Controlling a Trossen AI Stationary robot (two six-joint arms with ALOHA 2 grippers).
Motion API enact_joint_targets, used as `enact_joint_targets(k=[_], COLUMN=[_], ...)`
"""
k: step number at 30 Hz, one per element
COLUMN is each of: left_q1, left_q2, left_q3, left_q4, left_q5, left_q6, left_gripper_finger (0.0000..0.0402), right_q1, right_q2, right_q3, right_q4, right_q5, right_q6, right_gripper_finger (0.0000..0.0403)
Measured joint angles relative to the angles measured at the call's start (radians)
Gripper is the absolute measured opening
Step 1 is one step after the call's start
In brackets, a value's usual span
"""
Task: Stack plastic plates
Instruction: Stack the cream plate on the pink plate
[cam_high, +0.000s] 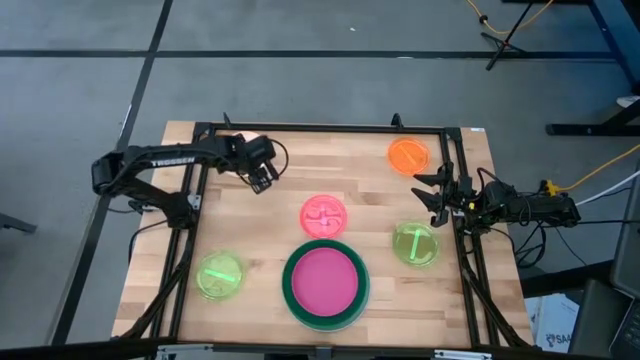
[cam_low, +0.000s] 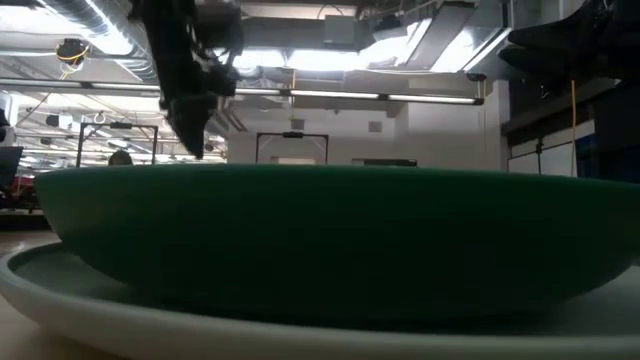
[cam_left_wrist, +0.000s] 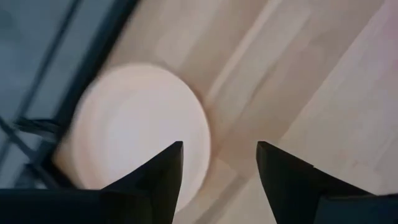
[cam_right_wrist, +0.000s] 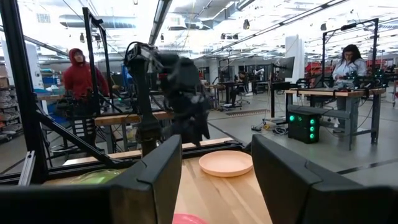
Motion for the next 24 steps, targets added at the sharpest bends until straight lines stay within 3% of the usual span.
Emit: enact_joint_targets(k=[10,24], left_q1=[0.204,0.314], left_q2=[0.0,0.0], left_q3=[-0.208,-0.326], left_q4=[0.297,0.504], left_q5=[0.181,0.251], left_q6=[0.074,0.082], left_gripper_finger=[0.0197,0.0197], right_q1=[0.0,0.0], right_q2=[0.0,0.0], right_q3=[0.0,0.0], right_q4=[0.001,0.001], right_q5=[0.001,0.001], right_q6=[-0.029,-0.029], right_gripper_finger=[0.0188,0.0188])
